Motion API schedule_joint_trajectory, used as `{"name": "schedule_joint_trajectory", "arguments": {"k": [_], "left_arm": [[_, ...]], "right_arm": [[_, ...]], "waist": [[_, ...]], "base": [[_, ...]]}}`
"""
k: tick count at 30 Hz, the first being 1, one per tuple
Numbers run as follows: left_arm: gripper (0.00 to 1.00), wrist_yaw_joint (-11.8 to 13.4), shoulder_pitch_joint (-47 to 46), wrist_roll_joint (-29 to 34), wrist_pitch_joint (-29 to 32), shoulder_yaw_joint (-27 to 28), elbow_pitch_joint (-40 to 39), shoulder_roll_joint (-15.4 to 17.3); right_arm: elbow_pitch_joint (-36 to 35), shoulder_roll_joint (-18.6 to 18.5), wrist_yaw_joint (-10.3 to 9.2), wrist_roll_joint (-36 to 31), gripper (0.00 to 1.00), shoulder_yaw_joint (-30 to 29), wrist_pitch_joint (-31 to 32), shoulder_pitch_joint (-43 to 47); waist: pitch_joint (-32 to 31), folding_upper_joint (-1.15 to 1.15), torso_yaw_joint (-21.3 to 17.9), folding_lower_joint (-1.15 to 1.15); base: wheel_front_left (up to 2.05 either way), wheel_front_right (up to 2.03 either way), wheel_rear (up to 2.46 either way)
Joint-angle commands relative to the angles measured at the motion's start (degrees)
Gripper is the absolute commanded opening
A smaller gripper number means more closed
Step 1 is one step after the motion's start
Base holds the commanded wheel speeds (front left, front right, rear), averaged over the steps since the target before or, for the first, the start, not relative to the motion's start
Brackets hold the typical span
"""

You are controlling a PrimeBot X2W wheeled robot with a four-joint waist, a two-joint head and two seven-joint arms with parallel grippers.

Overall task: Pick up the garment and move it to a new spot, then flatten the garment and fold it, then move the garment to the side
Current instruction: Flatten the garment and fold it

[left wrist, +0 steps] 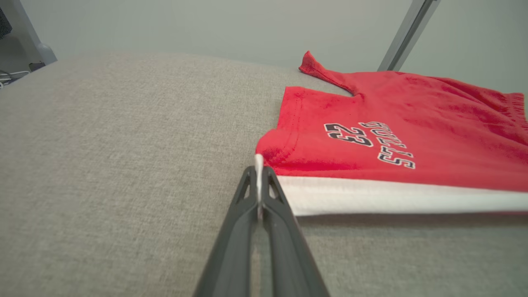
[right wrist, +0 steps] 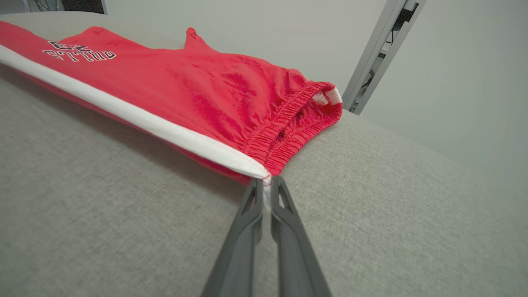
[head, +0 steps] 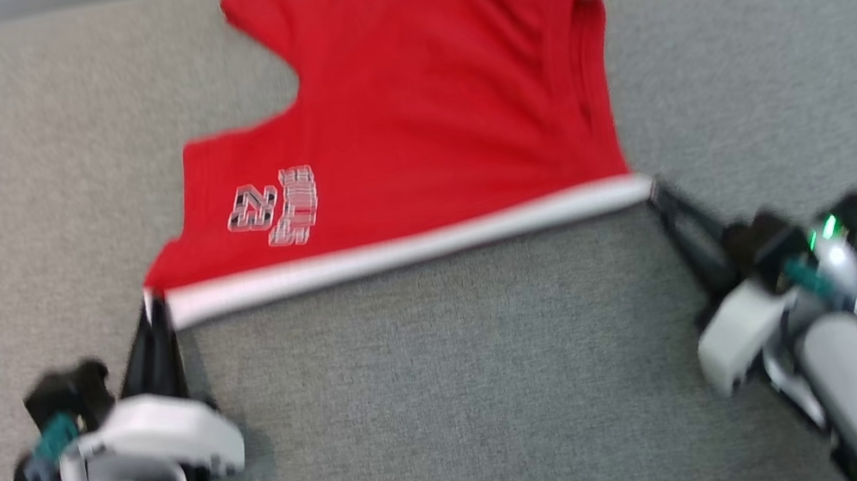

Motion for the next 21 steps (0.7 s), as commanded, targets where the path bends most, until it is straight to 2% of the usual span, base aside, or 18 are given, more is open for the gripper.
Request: {"name": "schedule_joint_trajectory", "arguments": {"k": [1, 12, 21], "left_arm": [[0.00, 0.6, 2.4, 0.3, -0.3, 1.1, 0.4, 1.0], [0.00, 0.8, 19.8, -0.5, -0.3, 4.4, 1.8, 0.5], [0.00, 0.6, 27.2, 0.0, -0.3, 3.0, -1.2, 0.3]], "right_arm": [[-0.2, -0.6, -0.48, 0.8, 0.00, 0.3, 0.1, 2.6], [-1.6, -0.1, -0.47, 4.4, 0.00, 6.5, 0.1, 19.1], [-3.8, -1.5, -0.43, 5.6, 0.00, 9.8, 0.0, 26.0]], "waist": [[-4.3, 0.00, -0.8, 0.00], [-18.4, 0.00, -3.7, 0.00], [-22.1, 0.00, -5.4, 0.00]], "base": [[0.00, 0.00, 0.00], [0.00, 0.00, 0.00], [0.00, 0.00, 0.00]]}}
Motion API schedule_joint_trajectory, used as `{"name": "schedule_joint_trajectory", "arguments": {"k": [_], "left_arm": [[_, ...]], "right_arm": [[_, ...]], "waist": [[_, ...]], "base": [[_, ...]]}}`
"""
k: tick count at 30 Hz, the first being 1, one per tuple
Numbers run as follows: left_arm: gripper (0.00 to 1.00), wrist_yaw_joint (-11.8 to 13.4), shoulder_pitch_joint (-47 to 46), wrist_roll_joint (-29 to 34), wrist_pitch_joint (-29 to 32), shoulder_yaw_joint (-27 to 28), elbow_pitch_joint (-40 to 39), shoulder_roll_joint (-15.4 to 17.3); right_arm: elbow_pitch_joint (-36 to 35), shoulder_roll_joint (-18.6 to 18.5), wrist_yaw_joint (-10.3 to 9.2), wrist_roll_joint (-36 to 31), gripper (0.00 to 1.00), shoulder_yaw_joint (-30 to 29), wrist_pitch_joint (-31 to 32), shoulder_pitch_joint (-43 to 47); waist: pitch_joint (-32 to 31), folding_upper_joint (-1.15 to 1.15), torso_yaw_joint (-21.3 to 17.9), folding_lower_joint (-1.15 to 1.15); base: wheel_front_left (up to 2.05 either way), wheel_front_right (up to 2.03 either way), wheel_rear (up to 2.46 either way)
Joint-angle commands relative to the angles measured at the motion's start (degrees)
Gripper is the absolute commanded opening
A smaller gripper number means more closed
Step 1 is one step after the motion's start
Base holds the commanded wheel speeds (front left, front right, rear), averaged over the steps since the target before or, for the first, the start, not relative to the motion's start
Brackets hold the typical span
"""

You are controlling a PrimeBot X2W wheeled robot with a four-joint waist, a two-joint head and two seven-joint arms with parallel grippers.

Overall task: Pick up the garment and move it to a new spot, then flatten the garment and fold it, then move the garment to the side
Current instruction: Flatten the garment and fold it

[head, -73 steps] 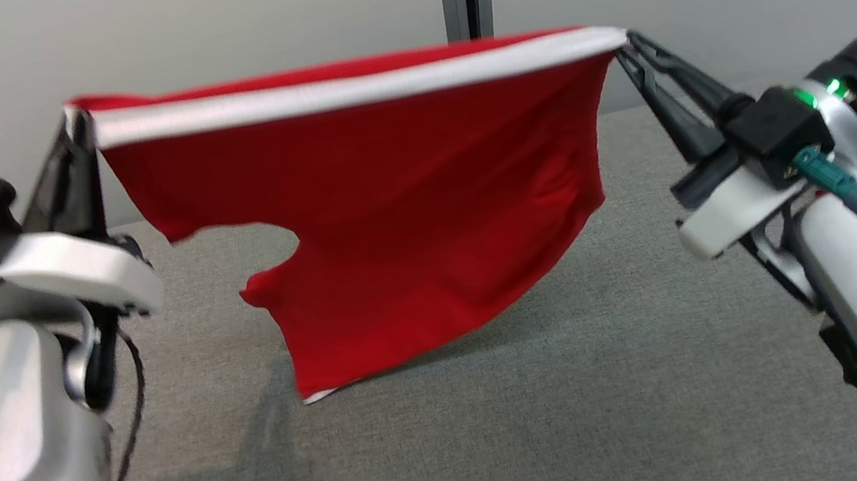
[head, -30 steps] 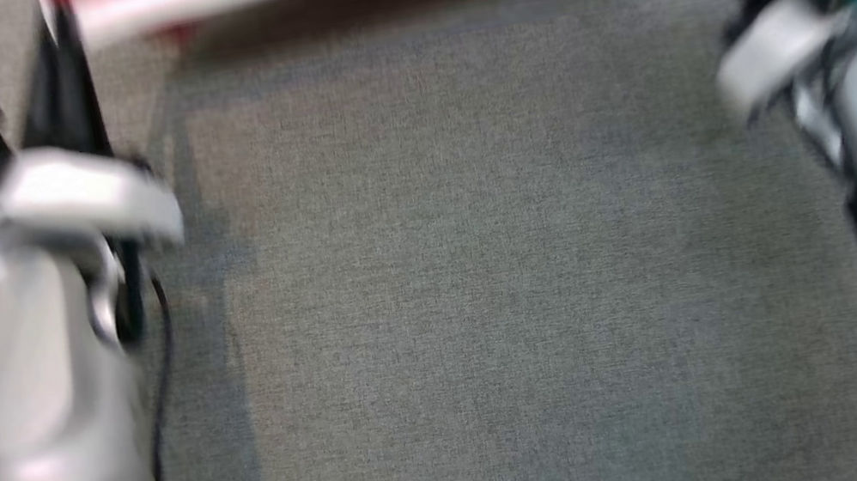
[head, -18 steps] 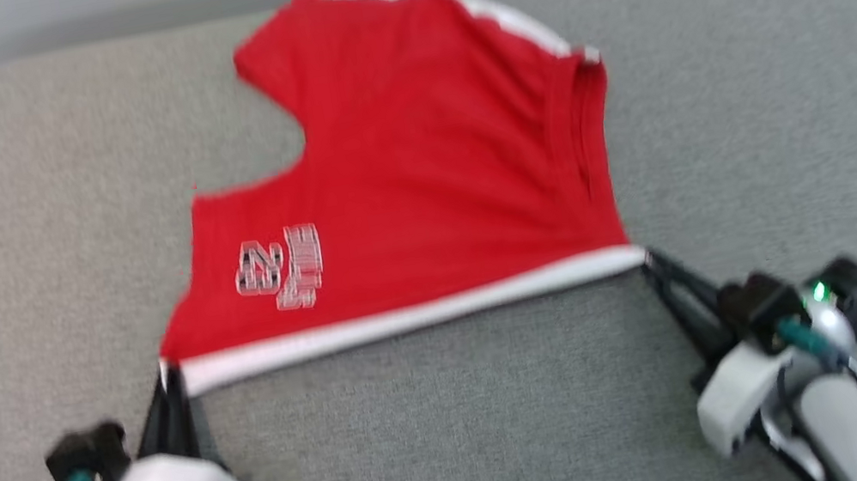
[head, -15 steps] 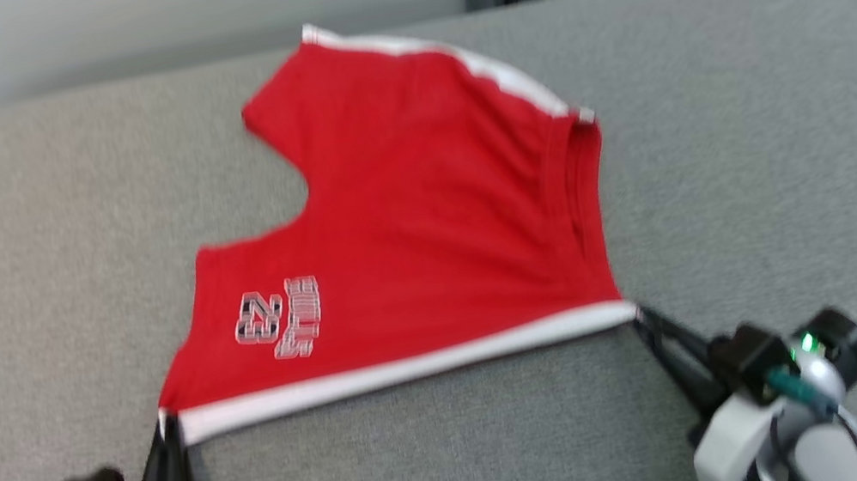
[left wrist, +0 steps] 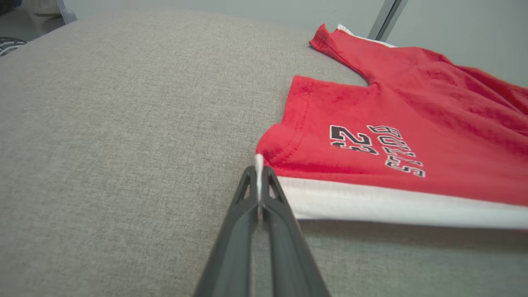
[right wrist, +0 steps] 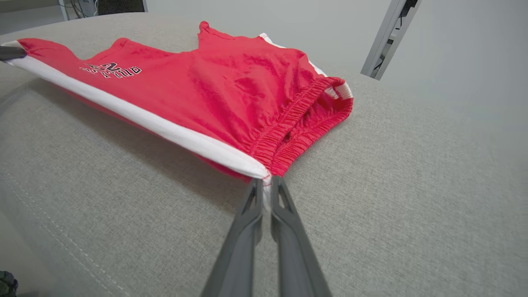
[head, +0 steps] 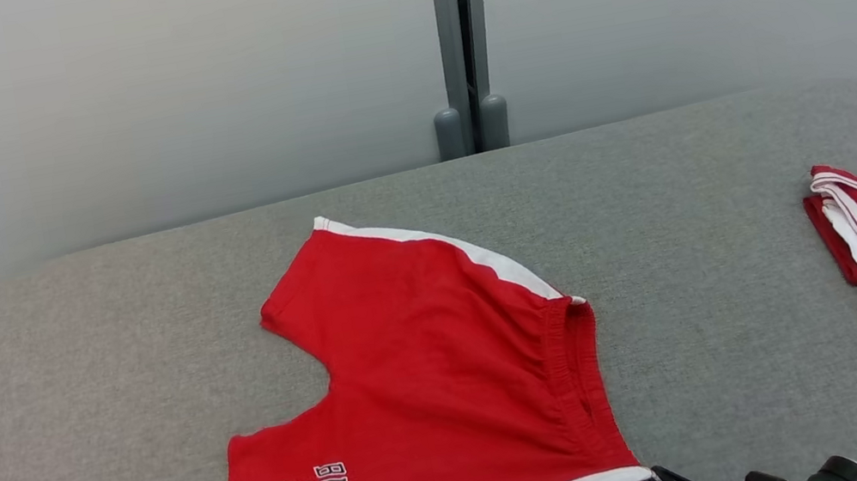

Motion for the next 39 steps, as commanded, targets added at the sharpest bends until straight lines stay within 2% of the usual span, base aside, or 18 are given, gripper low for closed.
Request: {"name": "schedule_joint_trajectory", "arguments": {"k": [1, 5, 10, 12, 18, 24, 29, 39], "left_arm": [[0.00, 0.1, -0.2, 0.6, -0.3, 0.4, -1.1, 0.7], [0.00, -0.9, -4.3, 2.6, -0.3, 0.1, -3.4, 0.7], [0.00, -1.9, -12.7, 5.1, -0.3, -1.5, -2.1, 2.7], [0.00, -2.4, -18.9, 6.8, -0.3, -3.1, -1.1, 4.2], [0.00, -3.1, -36.1, 10.1, 0.0, -8.4, 6.0, 7.6], [0.00, -3.5, -49.3, 11.4, 0.0, -12.4, 13.2, 8.0], [0.00, -2.9, -57.4, 11.9, -0.1, -13.5, 18.9, 7.9], [0.00, 1.6, -67.4, 13.4, -0.2, -14.6, 26.5, 9.1]], "right_arm": [[-0.2, -1.1, -0.35, 0.6, 0.00, -0.2, 0.0, 0.4], [-1.6, -0.9, -0.34, 1.3, 0.00, -0.6, 0.0, -2.3], [-1.9, -0.2, -0.32, 1.5, 0.00, -1.3, 0.0, -6.8], [-1.8, 0.6, -0.27, 1.6, 0.00, -2.0, 0.0, -10.6], [0.7, 2.6, -0.21, 0.4, 0.00, -3.8, 0.0, -21.5], [3.6, 4.9, -0.21, -0.1, 0.00, -6.2, 0.0, -29.1], [4.4, 6.5, -0.21, 0.3, 0.00, -6.4, 0.0, -32.9], [3.1, 7.7, -0.21, 0.6, 0.00, -7.9, 0.0, -35.6]], "waist": [[-0.2, 0.00, -0.8, 0.00], [1.7, 0.00, -1.1, 0.00], [5.7, 0.00, -1.4, 0.00], [8.8, 0.00, -1.7, 0.00], [17.5, 0.00, -2.7, 0.00], [24.5, 0.00, -3.3, 0.00], [28.7, 0.00, -5.0, 0.00], [32.5, 0.00, -8.0, 0.00]], "base": [[0.00, 0.00, 0.00], [0.00, 0.00, 0.00], [0.00, 0.00, 0.00], [0.00, 0.00, 0.00], [0.00, 0.00, 0.00], [0.00, 0.00, 0.00], [0.00, 0.00, 0.00], [0.00, 0.00, 0.00]]}}
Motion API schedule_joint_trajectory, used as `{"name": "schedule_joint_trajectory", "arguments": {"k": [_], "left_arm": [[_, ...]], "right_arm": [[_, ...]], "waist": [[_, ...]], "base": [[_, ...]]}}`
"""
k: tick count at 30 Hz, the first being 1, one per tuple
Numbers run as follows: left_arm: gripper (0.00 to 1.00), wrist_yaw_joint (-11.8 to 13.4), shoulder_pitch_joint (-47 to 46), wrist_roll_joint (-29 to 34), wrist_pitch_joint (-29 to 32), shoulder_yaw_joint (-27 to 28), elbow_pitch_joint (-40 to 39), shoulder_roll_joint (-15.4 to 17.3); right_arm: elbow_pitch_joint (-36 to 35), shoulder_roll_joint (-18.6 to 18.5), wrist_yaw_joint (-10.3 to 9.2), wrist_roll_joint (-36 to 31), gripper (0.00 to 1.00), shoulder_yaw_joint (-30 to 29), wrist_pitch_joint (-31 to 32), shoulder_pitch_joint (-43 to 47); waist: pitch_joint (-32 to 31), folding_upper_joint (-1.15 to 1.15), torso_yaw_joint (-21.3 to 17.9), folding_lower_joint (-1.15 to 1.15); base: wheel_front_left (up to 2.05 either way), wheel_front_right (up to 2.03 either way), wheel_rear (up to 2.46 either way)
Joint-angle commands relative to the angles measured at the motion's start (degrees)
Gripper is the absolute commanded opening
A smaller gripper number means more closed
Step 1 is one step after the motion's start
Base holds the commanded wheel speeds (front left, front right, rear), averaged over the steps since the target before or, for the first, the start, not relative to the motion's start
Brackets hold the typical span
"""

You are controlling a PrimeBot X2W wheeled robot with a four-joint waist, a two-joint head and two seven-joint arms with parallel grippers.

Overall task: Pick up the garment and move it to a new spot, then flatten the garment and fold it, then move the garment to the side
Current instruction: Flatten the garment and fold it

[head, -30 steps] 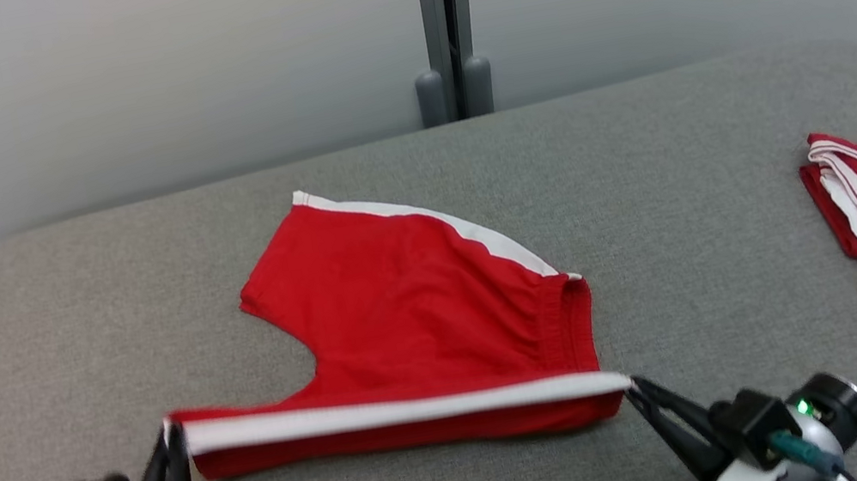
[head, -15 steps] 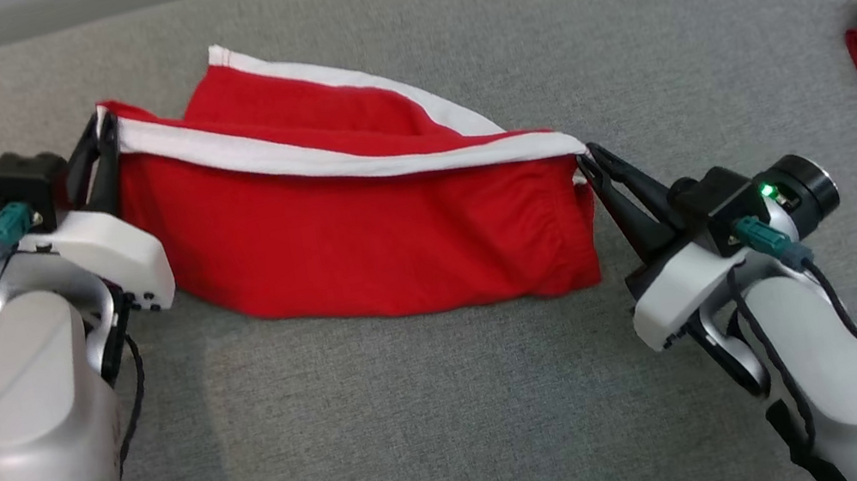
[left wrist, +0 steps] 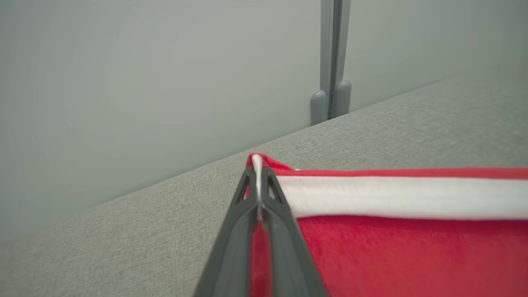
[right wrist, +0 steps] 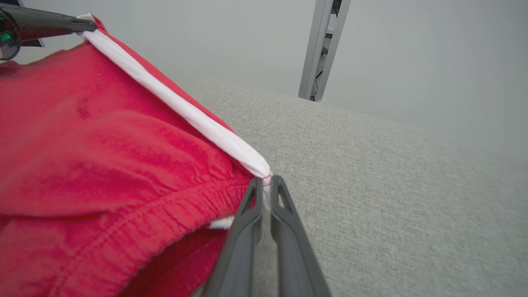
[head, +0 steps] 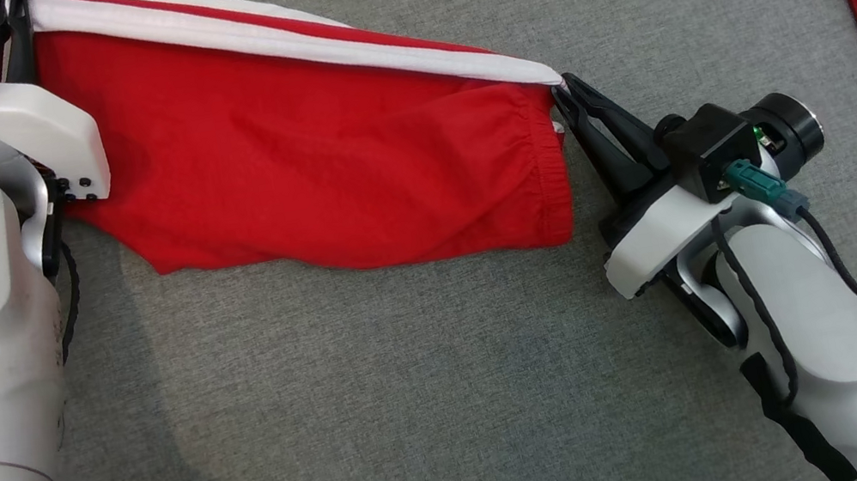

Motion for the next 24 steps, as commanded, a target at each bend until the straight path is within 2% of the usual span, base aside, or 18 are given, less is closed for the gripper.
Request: {"name": "schedule_joint_trajectory", "arguments": {"k": [1, 11, 12, 13, 14, 15, 16, 17, 18, 24], "left_arm": [[0.00, 0.7, -1.4, 0.6, -0.2, -0.3, 1.1, 0.8], [0.00, 0.4, -2.5, -0.2, -0.3, -1.2, 0.5, 0.7], [0.10, 0.5, -2.3, -0.3, -0.3, -1.2, 0.5, 0.7], [0.48, 0.5, -2.0, -0.4, -0.3, -1.2, 0.6, 0.7], [0.48, 0.5, -2.0, -0.4, -0.3, -1.2, 0.6, 0.7], [1.00, 0.4, -1.7, -0.7, -0.3, -1.1, 0.9, 0.6], [1.00, 0.4, -1.6, -0.7, -0.3, -1.1, 1.0, 0.6], [1.00, 0.5, -1.5, -1.0, -0.3, -1.0, 1.0, 0.6], [1.00, 0.6, -1.3, -1.2, -0.3, -1.0, 0.8, 0.6], [1.00, 1.1, 0.2, -2.8, -0.3, 0.0, -0.9, 0.1]], "right_arm": [[-0.3, -0.2, -0.02, 0.8, 0.00, 0.3, 0.0, -0.5], [-1.0, -0.2, -0.02, 2.4, 0.00, 1.1, 0.0, -0.6], [-0.9, -0.2, -0.02, 2.5, 0.00, 1.3, 0.0, -0.6], [-0.8, -0.2, -0.03, 2.5, 0.00, 1.5, 0.0, -0.7], [-0.8, -0.2, -0.03, 2.5, 0.00, 1.5, 0.0, -0.7], [-0.8, -0.2, -0.02, 2.6, 0.31, 1.7, 0.0, -0.8], [-1.0, -0.2, -0.02, 2.9, 0.52, 1.9, 0.0, -0.9], [-1.1, -0.2, -0.02, 3.0, 0.95, 2.0, 0.0, -0.9], [-1.2, -0.2, -0.02, 2.9, 1.00, 2.1, 0.0, -0.9], [-3.6, -0.2, -0.02, 2.2, 1.00, -1.1, 0.0, 0.8]], "waist": [[0.6, 0.00, -0.7, 0.00], [1.2, 0.00, -1.9, 0.00], [1.2, 0.00, -2.0, 0.00], [1.1, 0.00, -2.1, 0.00], [1.1, 0.00, -2.1, 0.00], [1.0, 0.00, -2.2, 0.00], [1.0, 0.00, -2.2, 0.00], [0.9, 0.00, -2.2, 0.00], [0.9, 0.00, -2.2, 0.00], [-0.9, 0.00, -1.2, 0.00]], "base": [[0.00, 0.00, 0.00], [0.00, 0.00, 0.00], [0.00, 0.00, 0.00], [0.00, 0.00, 0.00], [0.00, 0.00, 0.00], [0.00, 0.00, 0.00], [0.00, 0.00, 0.00], [0.00, 0.00, 0.00], [0.00, 0.00, 0.00], [0.00, 0.00, 0.00]]}}
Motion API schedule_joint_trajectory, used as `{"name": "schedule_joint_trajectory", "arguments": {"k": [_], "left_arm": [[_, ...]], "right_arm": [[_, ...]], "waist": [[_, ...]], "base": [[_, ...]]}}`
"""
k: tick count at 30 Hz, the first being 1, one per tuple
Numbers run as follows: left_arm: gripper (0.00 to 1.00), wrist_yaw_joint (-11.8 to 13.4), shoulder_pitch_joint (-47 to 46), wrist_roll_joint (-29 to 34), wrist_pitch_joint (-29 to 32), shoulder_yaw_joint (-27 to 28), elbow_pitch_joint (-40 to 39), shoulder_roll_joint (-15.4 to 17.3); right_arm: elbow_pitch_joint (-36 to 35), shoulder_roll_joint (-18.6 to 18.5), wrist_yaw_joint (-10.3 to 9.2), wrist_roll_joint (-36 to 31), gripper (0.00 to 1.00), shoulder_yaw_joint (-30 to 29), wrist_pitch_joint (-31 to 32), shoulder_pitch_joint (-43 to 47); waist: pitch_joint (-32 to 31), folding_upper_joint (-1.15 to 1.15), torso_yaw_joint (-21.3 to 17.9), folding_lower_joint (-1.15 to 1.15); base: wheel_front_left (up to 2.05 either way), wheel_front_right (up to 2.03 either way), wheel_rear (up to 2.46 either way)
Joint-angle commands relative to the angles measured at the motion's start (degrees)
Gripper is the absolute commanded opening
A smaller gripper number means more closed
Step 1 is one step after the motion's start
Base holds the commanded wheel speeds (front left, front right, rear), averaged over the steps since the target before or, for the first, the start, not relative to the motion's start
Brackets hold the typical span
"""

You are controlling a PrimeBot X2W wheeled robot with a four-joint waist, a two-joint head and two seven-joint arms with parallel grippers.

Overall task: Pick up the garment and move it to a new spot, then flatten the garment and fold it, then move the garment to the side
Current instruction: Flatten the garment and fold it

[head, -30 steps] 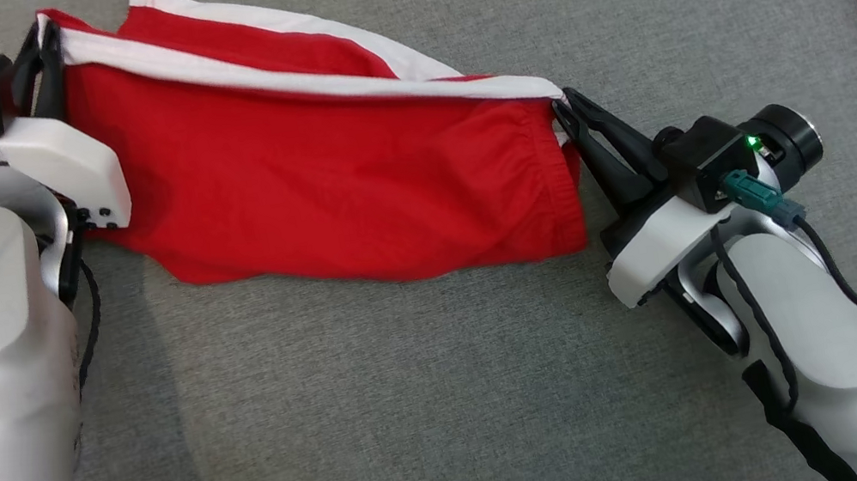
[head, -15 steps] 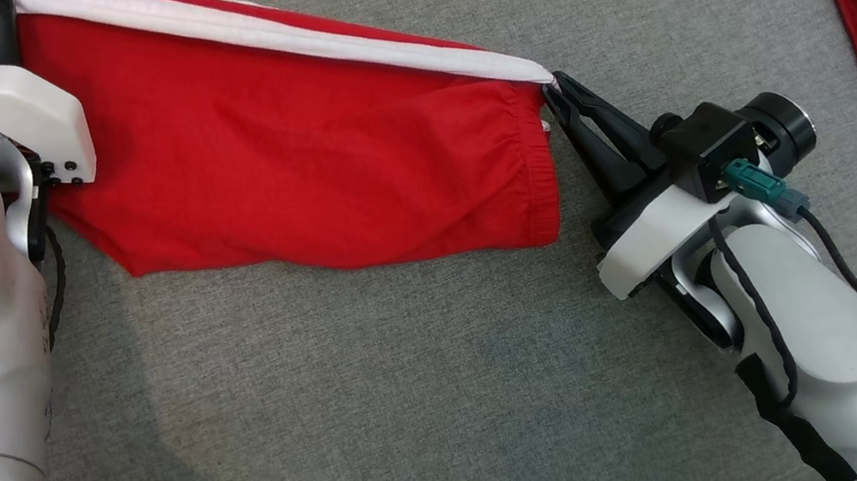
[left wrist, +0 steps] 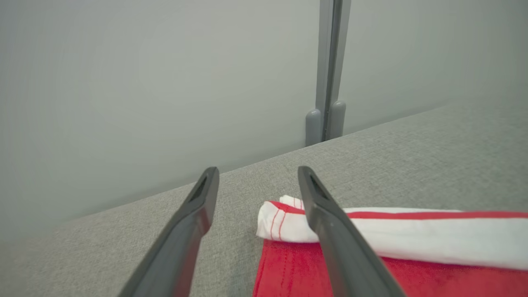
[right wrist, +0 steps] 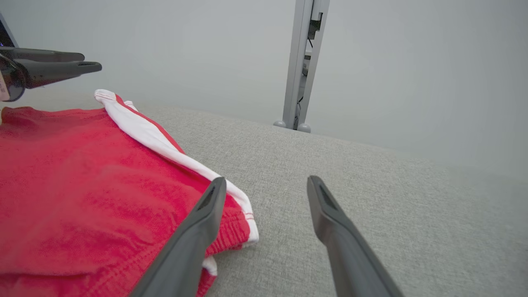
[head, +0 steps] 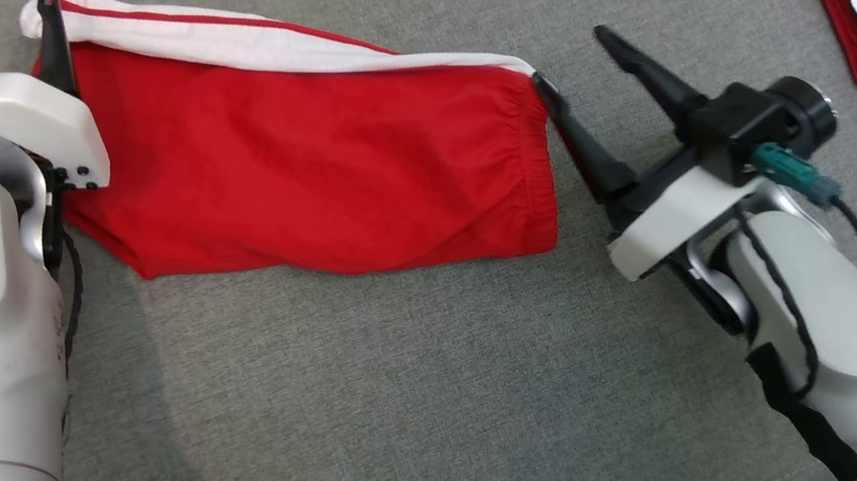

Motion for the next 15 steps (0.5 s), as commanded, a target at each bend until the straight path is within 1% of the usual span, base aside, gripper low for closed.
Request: {"name": "schedule_joint_trajectory", "arguments": {"k": [1, 2, 5, 8, 13, 15], "left_arm": [[1.00, 0.4, 1.0, -0.7, -0.3, 0.5, 0.6, 0.1], [1.00, 0.6, 1.5, -1.2, -0.3, 0.8, 1.7, 0.1], [1.00, -0.1, 1.9, -2.7, 0.6, 1.7, 5.3, -0.6], [1.00, -0.6, 3.5, -3.9, 3.1, 2.1, 8.4, -1.6], [1.00, -1.1, 5.3, -5.4, 7.4, 2.5, 10.3, -2.0], [1.00, -0.8, 5.9, -5.6, 8.6, 2.5, 10.7, -1.4]], "right_arm": [[-0.8, -0.4, -0.03, -0.4, 1.00, -1.4, 0.0, 1.4], [-1.4, -0.4, -0.03, -0.8, 1.00, -2.6, 0.0, 2.0], [-3.1, -0.3, -0.03, -1.8, 1.00, -6.2, 0.0, 4.7], [-4.1, -0.3, -0.03, -2.3, 1.00, -9.1, 0.0, 7.3], [-4.9, -0.3, -0.03, -2.2, 1.00, -11.0, 0.0, 10.3], [-5.0, -0.3, -0.03, -2.0, 1.00, -11.1, 0.0, 10.8]], "waist": [[-1.1, 0.00, 0.6, 0.00], [-1.7, 0.00, 0.8, 0.00], [-3.4, 0.00, 1.5, 0.00], [-4.7, 0.00, 2.0, 0.00], [-5.3, 0.00, 2.1, 0.00], [-5.3, 0.00, 1.8, 0.00]], "base": [[0.00, 0.00, 0.00], [0.00, 0.00, 0.00], [0.00, 0.00, 0.00], [0.00, 0.00, 0.00], [0.00, 0.00, 0.00], [0.00, 0.00, 0.00]]}}
